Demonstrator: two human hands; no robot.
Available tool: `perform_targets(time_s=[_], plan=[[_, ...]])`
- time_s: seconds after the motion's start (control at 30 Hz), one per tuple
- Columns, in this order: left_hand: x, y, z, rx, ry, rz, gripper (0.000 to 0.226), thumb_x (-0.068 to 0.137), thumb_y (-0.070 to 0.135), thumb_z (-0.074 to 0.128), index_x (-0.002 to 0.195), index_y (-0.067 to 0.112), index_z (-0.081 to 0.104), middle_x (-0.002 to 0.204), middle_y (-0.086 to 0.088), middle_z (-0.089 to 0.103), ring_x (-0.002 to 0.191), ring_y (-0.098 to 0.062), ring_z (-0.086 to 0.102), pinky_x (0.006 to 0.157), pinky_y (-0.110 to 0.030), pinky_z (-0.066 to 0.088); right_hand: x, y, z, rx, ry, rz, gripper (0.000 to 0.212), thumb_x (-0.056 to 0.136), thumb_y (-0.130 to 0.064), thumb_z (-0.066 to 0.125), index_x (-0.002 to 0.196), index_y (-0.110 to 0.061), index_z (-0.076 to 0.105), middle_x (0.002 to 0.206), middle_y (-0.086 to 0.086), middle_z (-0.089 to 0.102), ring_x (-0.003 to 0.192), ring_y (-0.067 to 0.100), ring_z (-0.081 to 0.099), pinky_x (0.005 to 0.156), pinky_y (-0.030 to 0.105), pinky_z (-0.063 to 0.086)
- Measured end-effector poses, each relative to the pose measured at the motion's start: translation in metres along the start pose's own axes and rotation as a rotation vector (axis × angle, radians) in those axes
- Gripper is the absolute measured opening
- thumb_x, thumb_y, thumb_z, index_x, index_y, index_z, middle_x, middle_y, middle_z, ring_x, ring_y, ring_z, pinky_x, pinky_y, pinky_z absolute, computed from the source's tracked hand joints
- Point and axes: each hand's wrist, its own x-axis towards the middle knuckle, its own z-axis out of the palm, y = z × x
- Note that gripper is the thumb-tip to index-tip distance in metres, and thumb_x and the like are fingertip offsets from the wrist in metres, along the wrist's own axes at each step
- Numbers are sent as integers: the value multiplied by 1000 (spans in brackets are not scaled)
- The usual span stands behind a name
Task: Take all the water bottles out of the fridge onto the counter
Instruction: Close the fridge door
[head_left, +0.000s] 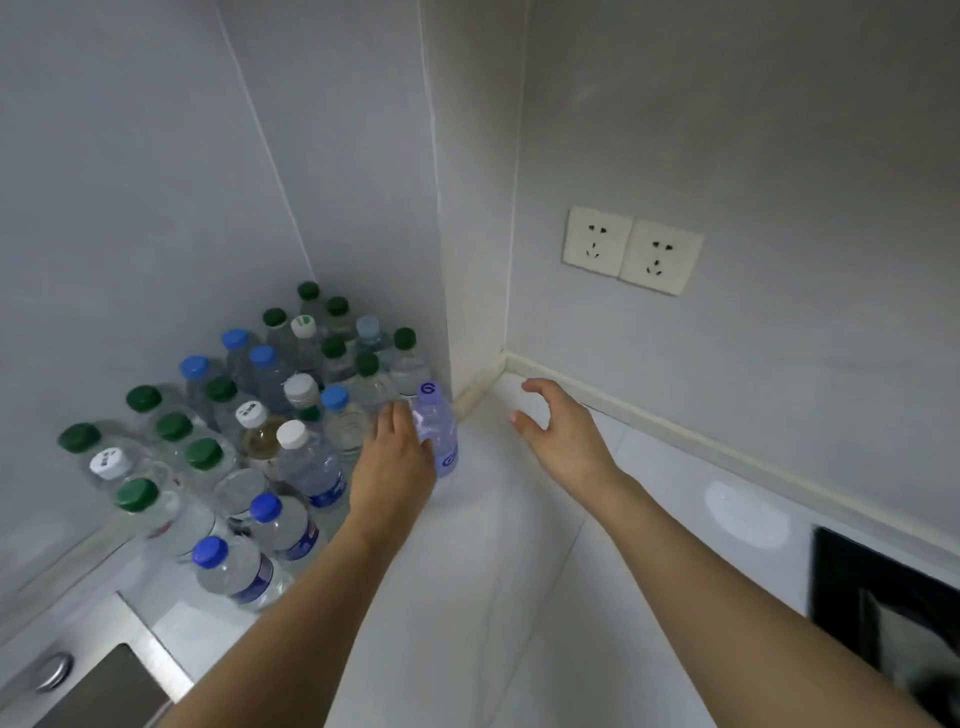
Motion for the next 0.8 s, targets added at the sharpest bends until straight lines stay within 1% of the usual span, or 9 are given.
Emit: perform_targets(time_s=[0.03,0.07,0.13,0.27,0.33,0.43,0.53,0.63,0.8], plan=[[-2,12,-4,95,-26,54,54,101,19,44,147,0,24,150,-19,34,137,-31,35,114,-39,31,-10,2,-14,-11,18,5,45,96,-30,57,137,-19,45,141,-5,49,127,16,46,95,17,31],[-5,25,-9,151,-47,88,55,101,21,40,148,-1,21,152,-19,31,139,-31,31,117,-39,27,-20,4,-27,-24,31,10,46,96,-30,57,139,-19,43,141,-4,48,126,17,47,95,18,32],[-9,51,-16,168,-76,121,56,102,25,39,148,0,21,154,-18,28,141,-33,29,118,-41,26,-37,9,-50,-54,58,15,51,97,-30,55,143,-19,37,145,-3,45,127,18,45,97,20,31],[-19,112,-23,225,-95,319,57,103,29,39,148,0,20,156,-17,25,142,-34,25,118,-40,22,-77,24,-96,-139,82,57,62,97,-32,54,151,-16,25,155,-1,30,142,16,27,112,26,22],[-21,139,-21,214,-124,366,58,103,29,38,150,1,19,158,-16,22,144,-34,22,119,-40,21,-94,31,-116,-187,95,94,63,97,-34,54,150,-15,26,154,3,30,141,21,27,113,30,23],[-34,188,-18,219,-124,490,58,102,31,39,149,4,20,157,-13,23,143,-32,22,117,-41,24,-126,44,-155,-263,141,168,63,96,-36,53,149,-15,26,152,6,31,138,27,28,113,34,25],[-59,247,-19,208,-131,636,57,103,31,37,150,5,19,159,-11,21,145,-31,19,118,-40,22,-165,57,-202,-357,182,224,63,98,-34,51,150,-11,24,156,6,26,142,25,22,115,33,19],[-91,301,-18,200,-121,778,56,103,32,36,151,6,20,160,-11,19,146,-31,17,119,-39,19,-209,70,-246,-432,224,280,63,99,-33,50,151,-10,22,156,7,25,142,24,22,115,31,17],[-148,373,-13,184,-138,922,56,104,33,32,153,8,16,162,-9,15,148,-30,13,120,-38,15,-284,93,-306,-502,287,422,61,101,-30,46,151,-8,19,158,10,20,145,26,17,117,36,14]])
